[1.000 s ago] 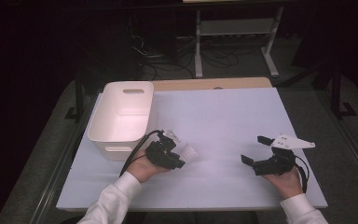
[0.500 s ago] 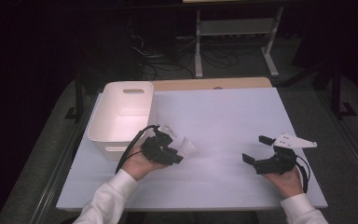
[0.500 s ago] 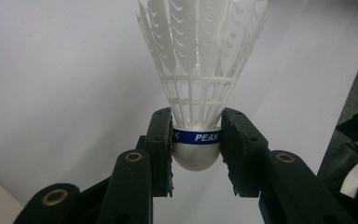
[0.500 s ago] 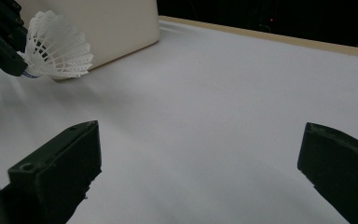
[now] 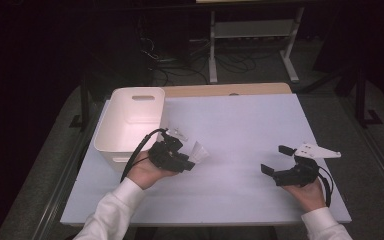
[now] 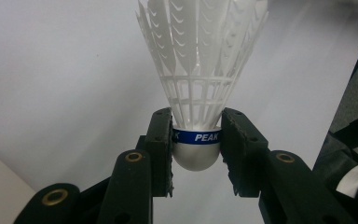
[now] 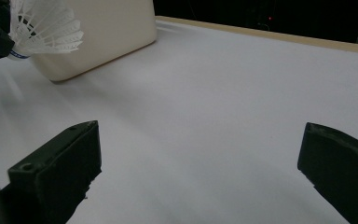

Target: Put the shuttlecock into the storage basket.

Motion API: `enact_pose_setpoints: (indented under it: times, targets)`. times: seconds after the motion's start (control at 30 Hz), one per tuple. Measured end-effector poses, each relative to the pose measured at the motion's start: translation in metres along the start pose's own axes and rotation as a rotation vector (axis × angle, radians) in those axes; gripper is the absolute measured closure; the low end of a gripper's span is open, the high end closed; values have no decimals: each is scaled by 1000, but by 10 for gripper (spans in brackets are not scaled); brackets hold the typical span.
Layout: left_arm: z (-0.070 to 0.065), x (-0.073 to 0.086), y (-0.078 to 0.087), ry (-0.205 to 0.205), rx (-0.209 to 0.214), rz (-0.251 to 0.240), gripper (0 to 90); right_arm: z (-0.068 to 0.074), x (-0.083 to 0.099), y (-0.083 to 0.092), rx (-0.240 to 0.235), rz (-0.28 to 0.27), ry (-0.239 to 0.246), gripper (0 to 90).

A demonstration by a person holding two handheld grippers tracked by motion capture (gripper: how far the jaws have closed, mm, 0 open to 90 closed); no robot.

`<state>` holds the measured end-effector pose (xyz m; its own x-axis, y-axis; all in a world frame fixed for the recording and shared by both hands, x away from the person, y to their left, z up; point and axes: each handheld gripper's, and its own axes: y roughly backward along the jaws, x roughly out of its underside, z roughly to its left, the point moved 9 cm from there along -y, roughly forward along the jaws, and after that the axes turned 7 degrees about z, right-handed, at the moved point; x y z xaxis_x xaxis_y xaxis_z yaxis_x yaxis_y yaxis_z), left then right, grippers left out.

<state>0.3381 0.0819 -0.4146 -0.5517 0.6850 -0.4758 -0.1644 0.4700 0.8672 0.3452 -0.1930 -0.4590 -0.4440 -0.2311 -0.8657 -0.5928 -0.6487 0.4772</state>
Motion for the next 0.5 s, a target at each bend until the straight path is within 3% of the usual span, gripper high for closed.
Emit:
enact_pose_setpoints:
  times: [0.03, 0.13, 0.17, 0.27, 0.37, 0.5]
  targets:
    - [2, 1, 3, -20, -5, 20, 648, 0, 0, 0, 1, 0, 2, 0]
    - [1, -1, 5, -7, -2, 3, 648, 0, 0, 0, -1, 1, 3, 0]
    - [2, -1, 8, -25, -2, 18, 647, 0, 0, 0, -1, 1, 2, 0]
    - [2, -5, 11, -5, -10, -3, 647, -1, 0, 0, -1, 3, 0, 0]
    - [4, -7, 17, -22, -20, 12, 647, 0, 0, -1, -1, 4, 3, 0]
    - [6, -10, 23, -12, -24, 4, 647, 0, 1, -1, -1, 7, 4, 0]
